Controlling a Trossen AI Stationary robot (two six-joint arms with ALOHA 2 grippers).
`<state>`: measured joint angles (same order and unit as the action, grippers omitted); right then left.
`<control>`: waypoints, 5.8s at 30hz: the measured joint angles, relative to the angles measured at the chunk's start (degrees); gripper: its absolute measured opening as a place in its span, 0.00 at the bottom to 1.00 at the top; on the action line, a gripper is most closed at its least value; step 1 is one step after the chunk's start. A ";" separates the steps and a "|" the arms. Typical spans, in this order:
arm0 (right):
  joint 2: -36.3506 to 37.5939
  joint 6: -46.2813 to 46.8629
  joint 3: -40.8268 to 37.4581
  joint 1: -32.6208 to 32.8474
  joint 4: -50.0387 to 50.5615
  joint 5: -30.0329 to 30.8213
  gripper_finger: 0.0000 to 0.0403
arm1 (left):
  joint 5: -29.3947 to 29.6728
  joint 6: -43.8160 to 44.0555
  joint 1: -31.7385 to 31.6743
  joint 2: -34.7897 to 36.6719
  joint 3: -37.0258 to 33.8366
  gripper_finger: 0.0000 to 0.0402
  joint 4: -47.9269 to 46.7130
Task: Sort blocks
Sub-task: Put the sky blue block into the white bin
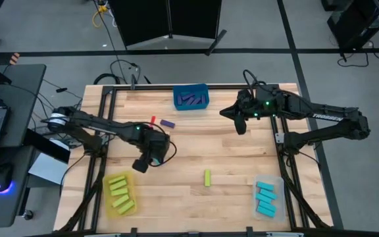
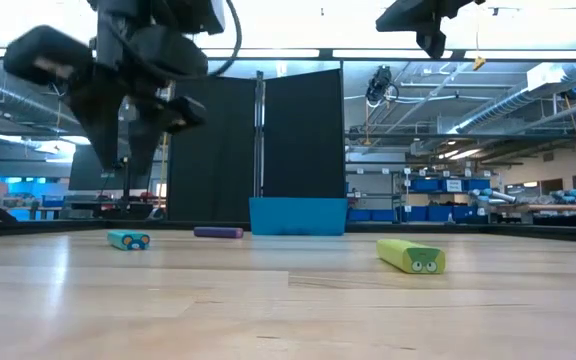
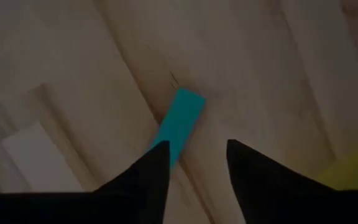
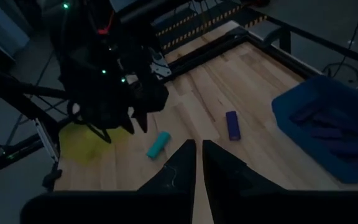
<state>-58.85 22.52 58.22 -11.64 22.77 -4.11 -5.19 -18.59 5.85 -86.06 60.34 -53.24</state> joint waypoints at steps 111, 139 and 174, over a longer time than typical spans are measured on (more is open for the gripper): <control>-12.36 3.14 6.19 4.46 -35.52 9.69 0.31 | -18.28 44.54 -20.72 0.15 12.21 0.25 72.87; -10.78 3.40 27.67 18.05 24.75 9.01 0.30 | -17.84 38.43 -21.51 0.33 12.14 0.53 73.03; -11.39 62.01 -19.71 66.45 17.59 4.47 0.30 | -18.58 38.80 -23.78 0.35 12.14 0.48 71.34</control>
<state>-70.24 84.53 38.50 54.81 40.37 0.36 -23.77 20.21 -17.93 -85.71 72.49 18.10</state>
